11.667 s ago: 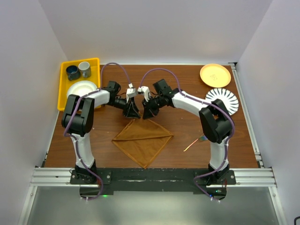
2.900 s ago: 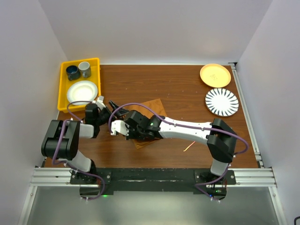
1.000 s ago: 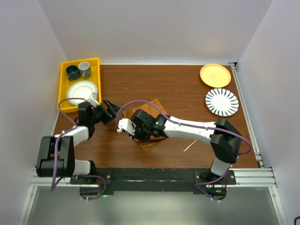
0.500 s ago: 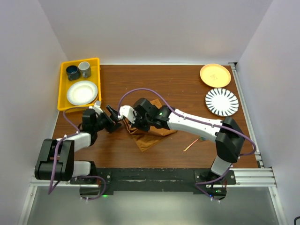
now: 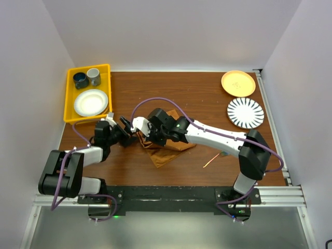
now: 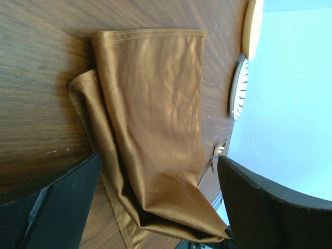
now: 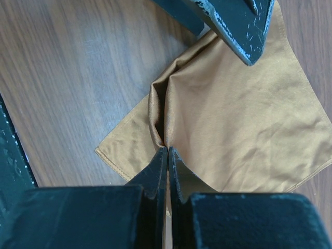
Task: Fold the napkin into a case and place the utensils inside
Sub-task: Smooth out the lower triangle-folded napkin at the center of the board.
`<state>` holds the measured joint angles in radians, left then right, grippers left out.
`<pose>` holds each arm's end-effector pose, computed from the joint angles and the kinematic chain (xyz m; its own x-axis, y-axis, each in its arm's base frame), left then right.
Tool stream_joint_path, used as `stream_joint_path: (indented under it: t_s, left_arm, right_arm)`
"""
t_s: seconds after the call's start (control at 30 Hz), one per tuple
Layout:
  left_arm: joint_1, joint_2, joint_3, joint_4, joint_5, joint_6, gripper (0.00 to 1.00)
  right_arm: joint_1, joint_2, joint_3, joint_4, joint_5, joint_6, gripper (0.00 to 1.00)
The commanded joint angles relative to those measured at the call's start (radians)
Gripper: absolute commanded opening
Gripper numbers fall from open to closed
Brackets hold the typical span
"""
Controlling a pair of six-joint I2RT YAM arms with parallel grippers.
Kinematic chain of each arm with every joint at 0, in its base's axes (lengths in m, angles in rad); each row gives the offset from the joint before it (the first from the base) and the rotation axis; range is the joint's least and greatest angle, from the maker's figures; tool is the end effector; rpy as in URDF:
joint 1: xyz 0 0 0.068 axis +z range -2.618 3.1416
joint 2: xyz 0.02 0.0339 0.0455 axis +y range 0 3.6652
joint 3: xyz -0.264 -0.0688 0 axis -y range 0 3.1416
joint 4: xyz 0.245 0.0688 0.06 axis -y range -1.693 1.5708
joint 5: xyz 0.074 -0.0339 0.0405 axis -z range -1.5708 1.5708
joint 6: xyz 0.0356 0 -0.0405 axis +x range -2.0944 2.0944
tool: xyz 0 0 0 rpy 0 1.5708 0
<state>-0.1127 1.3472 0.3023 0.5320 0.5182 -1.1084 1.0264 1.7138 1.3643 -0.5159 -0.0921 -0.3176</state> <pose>0.2243 -0.0431 0.1377 -0.6888 -0.7045 -0.1712 -0.2015 0.4128 -0.8882 0.1936 0.3262 0.2640 -0.0989 -0.7638 -0.6378 -0.9617 0.2381 -0.1359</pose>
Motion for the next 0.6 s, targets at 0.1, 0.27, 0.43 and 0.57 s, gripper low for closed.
stream_joint_path:
  t_s: [0.1,0.27,0.43,0.57]
  left_arm:
    - [-0.021,0.017,0.011,0.028,-0.035,-0.025,1.00]
    - [-0.038,0.026,0.020,0.037,-0.049,-0.034,1.00]
    - [-0.045,0.033,0.020,0.080,-0.076,-0.038,1.00]
    - [-0.053,0.049,0.031,0.102,-0.083,-0.044,1.00]
  right_arm:
    - [0.001,-0.062,0.058,-0.010,0.000,0.002,0.00]
    - [0.001,-0.063,0.067,-0.015,-0.001,-0.001,0.00]
    - [0.003,-0.065,0.061,-0.018,-0.008,-0.001,0.00]
    - [0.001,-0.062,0.058,-0.016,-0.014,0.000,0.00]
